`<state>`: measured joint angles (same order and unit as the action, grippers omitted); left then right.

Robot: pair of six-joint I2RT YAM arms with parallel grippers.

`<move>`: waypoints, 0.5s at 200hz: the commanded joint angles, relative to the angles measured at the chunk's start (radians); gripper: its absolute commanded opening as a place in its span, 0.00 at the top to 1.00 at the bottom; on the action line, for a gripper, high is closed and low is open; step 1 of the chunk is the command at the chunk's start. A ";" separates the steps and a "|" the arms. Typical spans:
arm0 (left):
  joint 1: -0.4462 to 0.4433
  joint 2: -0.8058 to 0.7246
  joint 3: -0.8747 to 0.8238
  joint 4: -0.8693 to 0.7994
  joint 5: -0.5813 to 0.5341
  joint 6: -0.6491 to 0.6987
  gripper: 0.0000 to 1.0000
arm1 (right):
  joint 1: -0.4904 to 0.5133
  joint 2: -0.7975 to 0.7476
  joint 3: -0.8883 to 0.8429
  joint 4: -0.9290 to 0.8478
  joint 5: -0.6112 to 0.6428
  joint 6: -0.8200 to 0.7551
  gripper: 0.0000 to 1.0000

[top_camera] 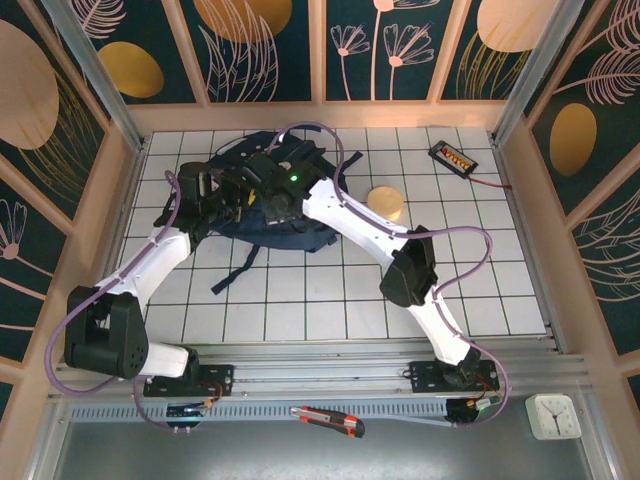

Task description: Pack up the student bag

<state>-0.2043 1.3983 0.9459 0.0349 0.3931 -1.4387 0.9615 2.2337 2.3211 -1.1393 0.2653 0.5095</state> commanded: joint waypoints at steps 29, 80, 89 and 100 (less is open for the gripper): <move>0.018 -0.058 0.033 -0.012 -0.023 0.168 1.00 | -0.151 -0.224 -0.333 0.088 -0.289 -0.185 1.00; 0.024 -0.058 0.064 -0.077 -0.048 0.252 1.00 | -0.254 -0.271 -0.400 0.106 -0.411 -0.268 1.00; 0.025 -0.060 0.062 -0.081 -0.047 0.255 1.00 | -0.269 -0.264 -0.400 0.096 -0.384 -0.283 1.00; 0.025 -0.065 0.058 -0.084 -0.048 0.260 1.00 | -0.290 -0.261 -0.410 0.097 -0.352 -0.296 1.00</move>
<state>-0.2115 1.3941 0.9630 -0.0662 0.4110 -1.2587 0.7536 2.0022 1.9453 -0.9226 -0.1944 0.2680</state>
